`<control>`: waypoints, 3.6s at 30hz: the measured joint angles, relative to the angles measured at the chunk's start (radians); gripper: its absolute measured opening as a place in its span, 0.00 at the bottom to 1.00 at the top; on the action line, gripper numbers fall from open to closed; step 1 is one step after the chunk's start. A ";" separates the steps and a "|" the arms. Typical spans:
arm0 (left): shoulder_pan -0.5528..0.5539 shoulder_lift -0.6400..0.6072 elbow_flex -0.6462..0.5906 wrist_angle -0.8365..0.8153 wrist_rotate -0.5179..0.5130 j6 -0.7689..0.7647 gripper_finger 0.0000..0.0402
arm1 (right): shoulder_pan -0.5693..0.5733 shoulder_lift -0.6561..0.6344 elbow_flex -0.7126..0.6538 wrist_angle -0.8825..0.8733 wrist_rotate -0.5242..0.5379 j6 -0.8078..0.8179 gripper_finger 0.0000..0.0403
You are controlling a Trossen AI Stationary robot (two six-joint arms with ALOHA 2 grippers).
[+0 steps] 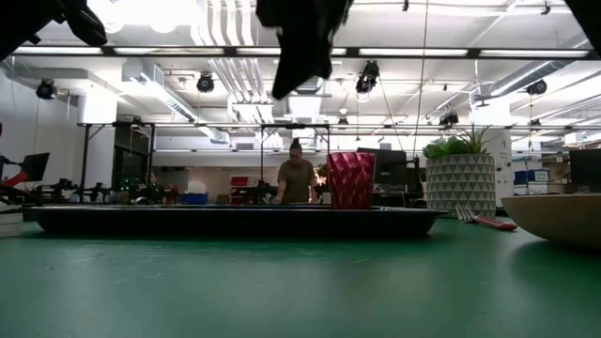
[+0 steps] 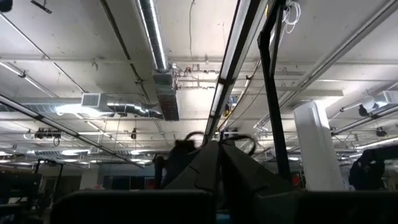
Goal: Pick and place plate/cup/fork/spoon on tray
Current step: Put the orange plate on the black tray
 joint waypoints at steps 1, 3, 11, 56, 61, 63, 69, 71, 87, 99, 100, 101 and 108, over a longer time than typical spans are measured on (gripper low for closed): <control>0.000 0.005 0.000 0.001 0.000 -0.001 0.00 | 0.025 -0.004 0.000 -0.002 -0.010 0.006 0.07; -0.001 0.020 -0.001 0.001 0.000 -0.004 0.00 | 0.074 -0.014 0.000 -0.002 -0.035 0.016 0.07; -0.001 0.105 0.001 0.003 0.000 -0.031 0.00 | 0.237 -0.017 0.000 -0.047 -0.133 0.097 0.07; -0.001 0.209 0.006 0.235 -0.009 -0.097 0.00 | 0.563 -0.243 -0.627 0.141 -0.179 1.234 0.34; -0.001 0.204 0.006 0.300 -0.010 -0.045 0.00 | 0.563 -0.165 -0.590 0.137 -0.177 1.283 0.45; -0.001 0.201 0.007 0.300 -0.011 -0.044 0.00 | 0.563 -0.135 -0.569 0.128 -0.177 1.307 0.47; -0.001 0.201 0.007 0.322 -0.012 -0.043 0.00 | 0.556 -0.068 -0.505 -0.049 -0.173 1.378 0.44; -0.001 0.201 0.007 0.320 -0.012 -0.043 0.00 | 0.556 -0.058 -0.504 -0.059 -0.160 1.370 0.43; -0.001 0.215 0.001 0.316 -0.008 -0.054 0.00 | 0.548 -0.060 -0.504 -0.055 -0.122 1.328 0.36; -0.001 0.240 0.001 0.319 -0.007 -0.054 0.00 | 0.549 -0.054 -0.504 -0.038 -0.119 1.387 0.43; -0.001 0.240 0.001 0.318 -0.007 -0.053 0.00 | 0.550 -0.051 -0.505 -0.031 -0.115 1.386 0.43; -0.001 0.240 0.001 0.317 -0.007 -0.053 0.00 | 0.552 -0.043 -0.505 -0.022 -0.113 1.385 0.43; -0.001 0.234 0.001 0.319 -0.007 -0.053 0.00 | 0.552 -0.003 -0.505 0.027 -0.105 1.400 0.36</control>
